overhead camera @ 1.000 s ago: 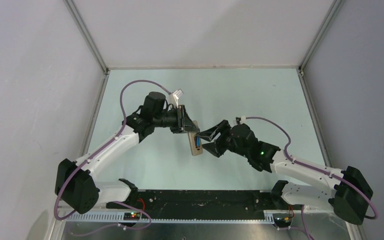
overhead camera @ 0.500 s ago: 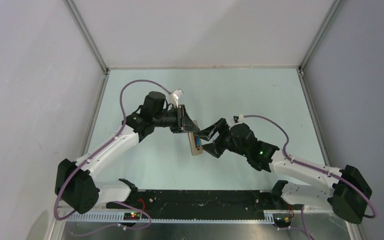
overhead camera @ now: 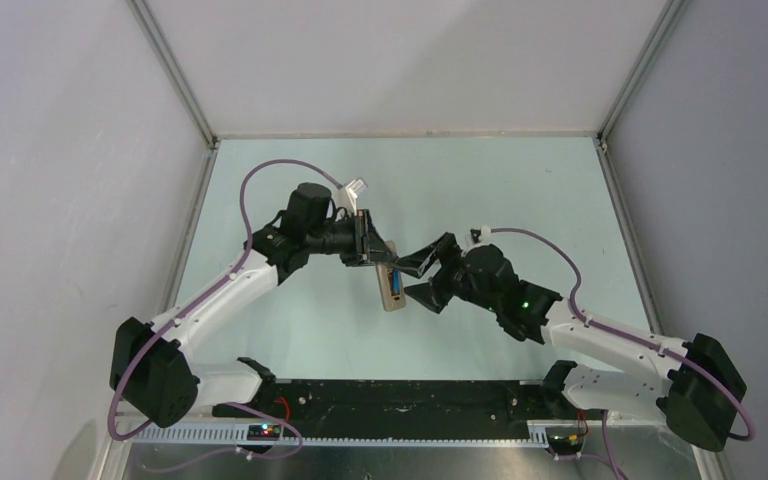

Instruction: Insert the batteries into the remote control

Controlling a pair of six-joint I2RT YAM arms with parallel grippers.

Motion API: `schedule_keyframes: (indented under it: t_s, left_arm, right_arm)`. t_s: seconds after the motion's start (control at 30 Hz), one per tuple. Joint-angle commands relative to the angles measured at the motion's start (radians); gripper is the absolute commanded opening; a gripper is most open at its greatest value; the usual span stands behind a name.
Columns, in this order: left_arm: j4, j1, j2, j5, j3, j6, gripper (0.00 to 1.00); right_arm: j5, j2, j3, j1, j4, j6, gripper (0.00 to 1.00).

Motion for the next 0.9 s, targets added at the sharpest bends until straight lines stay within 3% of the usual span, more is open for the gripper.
schedule_keyframes:
  t_s: [0.0, 0.87]
  left_arm:
    - [0.030, 0.000, -0.004, 0.011, 0.035, -0.010, 0.00]
    - [0.030, 0.000, -0.014, 0.013, 0.037, -0.012, 0.00]
  right_arm:
    - [-0.012, -0.023, 0.000, -0.012, 0.017, -0.001, 0.82]
    - [-0.021, 0.006, -0.033, -0.022, 0.024, 0.037, 0.72]
